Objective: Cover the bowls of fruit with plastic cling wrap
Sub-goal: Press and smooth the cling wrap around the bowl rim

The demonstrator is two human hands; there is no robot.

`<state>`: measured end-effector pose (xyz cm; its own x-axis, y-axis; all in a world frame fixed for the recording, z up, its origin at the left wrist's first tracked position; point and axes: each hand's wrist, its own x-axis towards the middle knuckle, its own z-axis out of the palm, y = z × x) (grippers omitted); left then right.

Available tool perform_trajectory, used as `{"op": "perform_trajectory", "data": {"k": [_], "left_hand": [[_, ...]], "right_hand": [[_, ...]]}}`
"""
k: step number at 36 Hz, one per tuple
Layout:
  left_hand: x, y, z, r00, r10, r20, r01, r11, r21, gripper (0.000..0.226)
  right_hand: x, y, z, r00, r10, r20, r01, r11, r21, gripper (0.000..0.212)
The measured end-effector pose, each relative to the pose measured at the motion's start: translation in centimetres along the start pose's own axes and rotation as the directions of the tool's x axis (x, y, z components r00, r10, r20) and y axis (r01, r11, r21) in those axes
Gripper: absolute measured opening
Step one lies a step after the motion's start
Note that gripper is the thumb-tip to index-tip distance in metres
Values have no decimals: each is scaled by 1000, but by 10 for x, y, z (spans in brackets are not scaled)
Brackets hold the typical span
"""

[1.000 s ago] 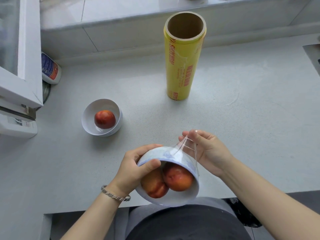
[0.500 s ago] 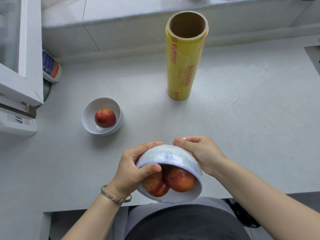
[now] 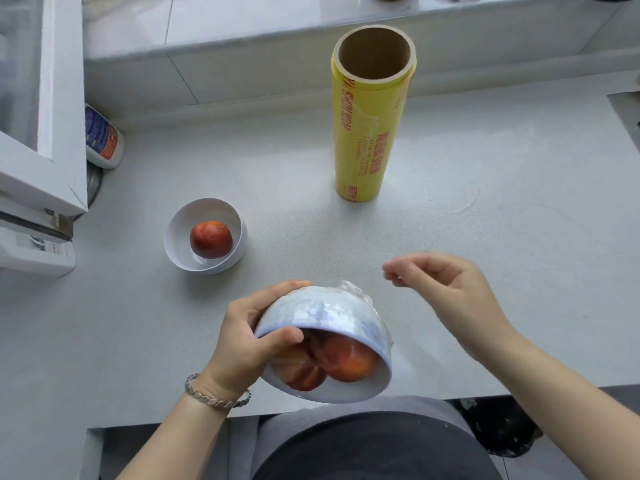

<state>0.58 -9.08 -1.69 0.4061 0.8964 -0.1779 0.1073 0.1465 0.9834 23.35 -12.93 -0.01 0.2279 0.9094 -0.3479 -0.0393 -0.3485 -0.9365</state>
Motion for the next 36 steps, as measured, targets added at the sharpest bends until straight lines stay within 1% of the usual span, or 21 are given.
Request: {"op": "perform_trajectory", "data": {"k": [1,2,3,4,5,6,11,14,17,20,22,25,27,30,31,33,36], "left_hand": [[0,-1,0,1000,-1,-4,1,1000,7,60],[1,-1,0,1000,0,-5,0,1000,15,60],[1,-1,0,1000,4,-7,-4,1000,22,58],[2,-2,1,1000,9,-9,-8,1000,29,57],[2,-1,1,1000,13,-12,-13,999,34,57],[2,-1,2,1000,16,-14,-15,999,36,57],[3,-4,2,999,17,-29,-16,999,31,59],[5,-4,4,999,15,-38,-14,1000,21,61],[6,-6,7,998,2,-56,-3,1000,-21,61],[6,-10,11,995,-23,-98,12,994,-111,69],[6,-14,15,990,-42,-134,11,975,-222,76],[5,-15,24,973,-133,-187,49,917,-397,68],[6,-14,29,967,-175,-185,74,889,-452,66],[12,-12,25,976,-173,-133,108,912,-395,63],[15,-11,20,982,-164,-94,124,934,-335,64],[23,-6,11,992,-123,15,123,980,-159,71],[34,4,5,977,-122,174,112,992,62,87]], "right_hand": [[-5,-6,0,992,-56,110,58,998,-11,19],[-10,-8,2,972,-83,219,101,992,-73,29],[-13,-7,4,948,-84,306,143,974,-178,40],[-16,-4,7,927,-70,368,179,946,-272,50],[-16,-1,8,915,-49,399,193,925,-327,56],[-16,2,10,911,-24,413,175,927,-332,58],[-8,3,15,892,55,448,50,974,-220,63],[-3,5,20,876,65,479,16,986,-165,56],[1,7,20,869,75,490,-40,996,-82,56],[3,9,16,844,89,528,-105,994,0,57],[3,11,16,836,91,541,-131,991,36,62],[3,17,16,860,95,501,-181,975,126,75],[5,19,18,895,88,438,-183,967,180,69],[9,19,18,925,94,369,-179,963,202,64],[10,19,18,930,94,355,-172,965,197,63],[13,18,16,935,98,340,-169,968,185,61],[17,14,13,927,115,357,-168,978,121,65]]}}
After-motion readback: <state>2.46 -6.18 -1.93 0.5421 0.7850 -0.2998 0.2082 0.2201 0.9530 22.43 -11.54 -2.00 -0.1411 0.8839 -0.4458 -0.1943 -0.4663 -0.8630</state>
